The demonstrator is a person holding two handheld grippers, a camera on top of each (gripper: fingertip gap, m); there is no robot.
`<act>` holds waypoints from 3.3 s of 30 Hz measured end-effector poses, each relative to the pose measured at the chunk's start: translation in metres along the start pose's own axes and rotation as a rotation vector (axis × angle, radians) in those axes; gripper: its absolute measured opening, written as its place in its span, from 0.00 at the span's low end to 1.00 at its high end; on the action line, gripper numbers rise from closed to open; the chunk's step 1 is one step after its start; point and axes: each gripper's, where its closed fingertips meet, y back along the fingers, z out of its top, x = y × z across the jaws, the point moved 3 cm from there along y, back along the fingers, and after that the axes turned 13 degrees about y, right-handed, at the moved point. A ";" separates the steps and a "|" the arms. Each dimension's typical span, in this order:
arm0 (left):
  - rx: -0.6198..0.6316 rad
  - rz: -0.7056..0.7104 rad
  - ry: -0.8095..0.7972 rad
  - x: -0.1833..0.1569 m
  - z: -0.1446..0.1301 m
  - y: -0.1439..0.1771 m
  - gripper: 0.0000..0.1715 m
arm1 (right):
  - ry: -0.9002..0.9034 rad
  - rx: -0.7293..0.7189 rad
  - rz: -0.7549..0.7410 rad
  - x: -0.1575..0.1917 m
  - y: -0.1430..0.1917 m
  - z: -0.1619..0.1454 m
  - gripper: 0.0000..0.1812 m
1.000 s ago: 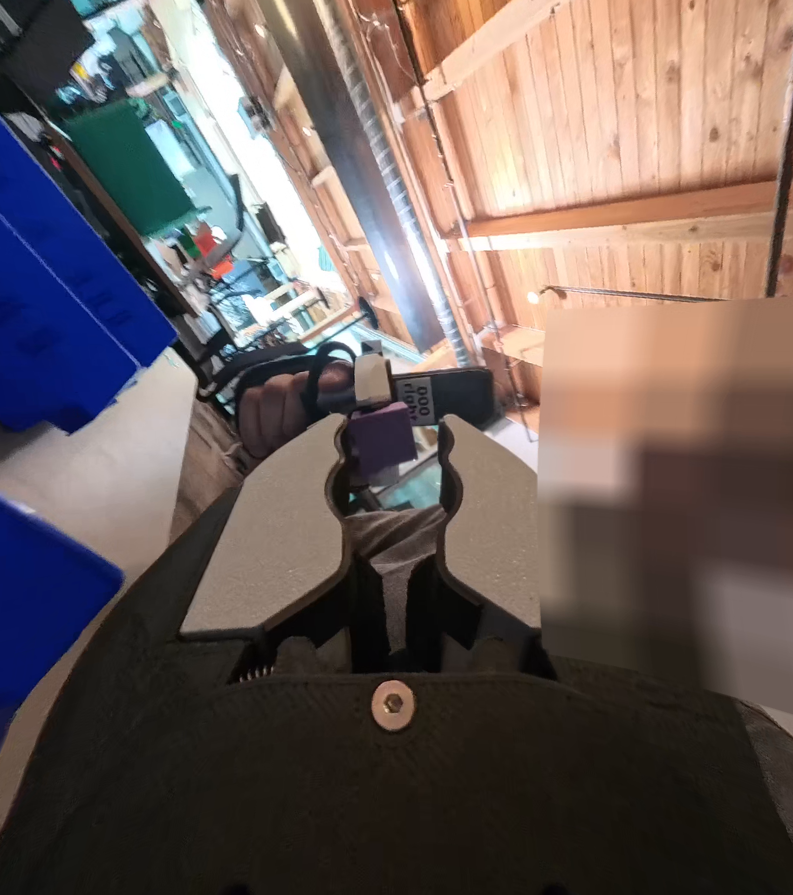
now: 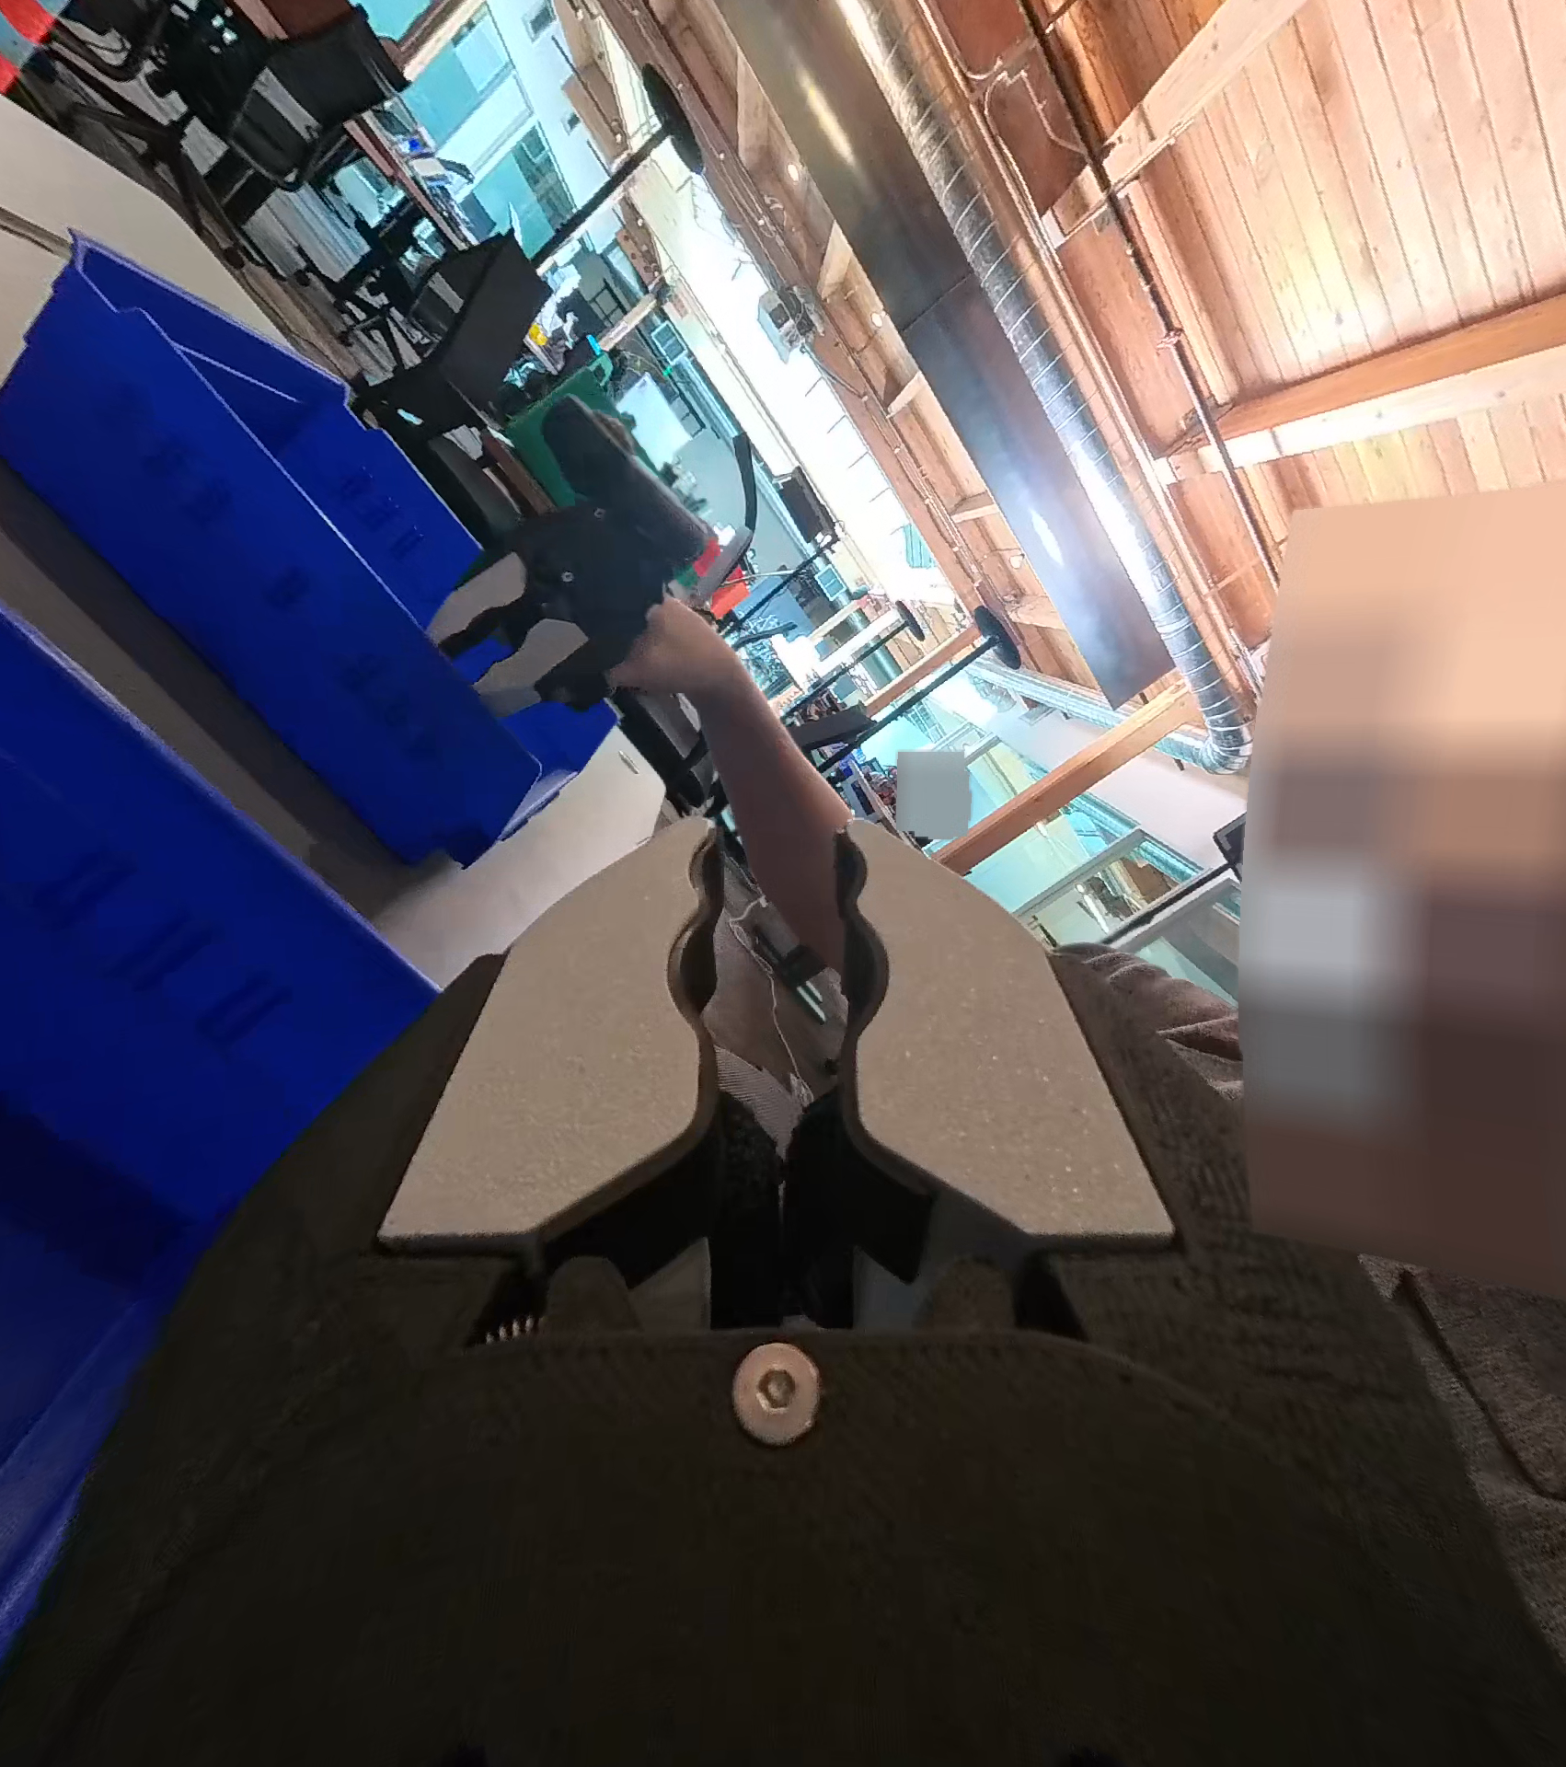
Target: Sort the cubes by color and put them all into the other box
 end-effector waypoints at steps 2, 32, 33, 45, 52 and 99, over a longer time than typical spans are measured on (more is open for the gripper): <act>-0.013 0.020 -0.009 0.001 0.002 0.005 0.13 | 0.000 0.030 0.024 -0.003 -0.009 0.000 0.15; 0.030 0.519 -0.185 0.023 0.014 0.020 0.15 | 0.210 -0.270 -0.598 0.037 0.132 0.049 0.24; 0.079 0.585 -0.193 0.027 0.013 0.021 0.16 | 0.222 -0.326 -0.626 0.046 0.137 0.053 0.23; 1.277 1.229 -0.671 0.092 0.007 0.066 0.23 | 0.206 -0.466 -0.599 0.067 0.096 0.053 0.23; 1.531 1.186 -0.568 0.117 -0.001 0.091 0.26 | 0.202 -0.473 -0.601 0.062 0.093 0.051 0.24; 0.872 0.492 -0.163 0.058 0.017 0.025 0.15 | 0.461 -0.755 -0.592 0.100 0.068 0.121 0.27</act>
